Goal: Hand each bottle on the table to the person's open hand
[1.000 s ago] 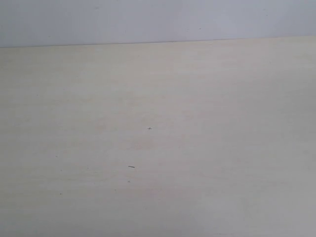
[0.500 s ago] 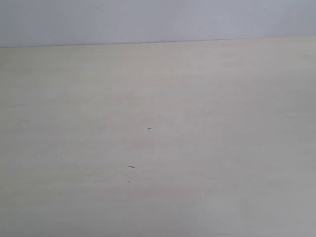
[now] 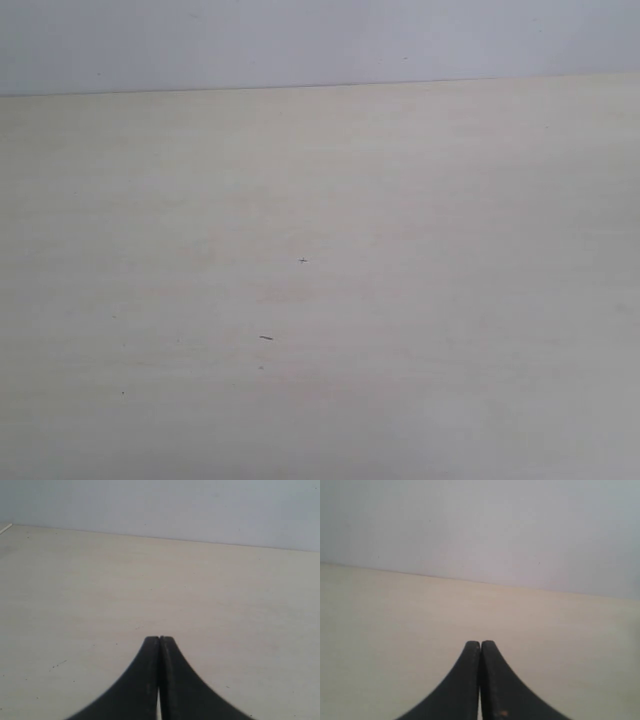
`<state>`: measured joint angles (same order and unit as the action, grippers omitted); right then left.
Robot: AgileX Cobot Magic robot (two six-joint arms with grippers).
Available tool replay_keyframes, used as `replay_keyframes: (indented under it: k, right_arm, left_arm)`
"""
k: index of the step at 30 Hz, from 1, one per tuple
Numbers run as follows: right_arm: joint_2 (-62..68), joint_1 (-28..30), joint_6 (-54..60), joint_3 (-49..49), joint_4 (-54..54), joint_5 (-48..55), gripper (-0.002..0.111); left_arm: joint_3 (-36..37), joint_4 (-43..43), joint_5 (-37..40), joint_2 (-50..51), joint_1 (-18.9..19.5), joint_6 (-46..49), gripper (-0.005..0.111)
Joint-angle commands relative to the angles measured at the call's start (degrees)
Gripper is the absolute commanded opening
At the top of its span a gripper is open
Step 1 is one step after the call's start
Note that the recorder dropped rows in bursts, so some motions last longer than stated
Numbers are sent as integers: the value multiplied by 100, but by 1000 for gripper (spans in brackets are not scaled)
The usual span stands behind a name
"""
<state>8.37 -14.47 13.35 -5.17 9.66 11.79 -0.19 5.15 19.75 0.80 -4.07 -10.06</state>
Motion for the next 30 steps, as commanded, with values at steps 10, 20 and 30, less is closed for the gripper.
replay_keyframes:
  k: [10,20,30]
  right_arm:
    - [-36,24,1,517,-34,184,0]
    - [-837,24,1,517,-34,184,0]
    - [-837,24,1,517,-34,247,0]
  left_arm:
    - [19,2,-61,20,12,-24,0]
    - [19,2,-61,20,12,-24,0]
    - [19,2,-61,20,12,-24,0]
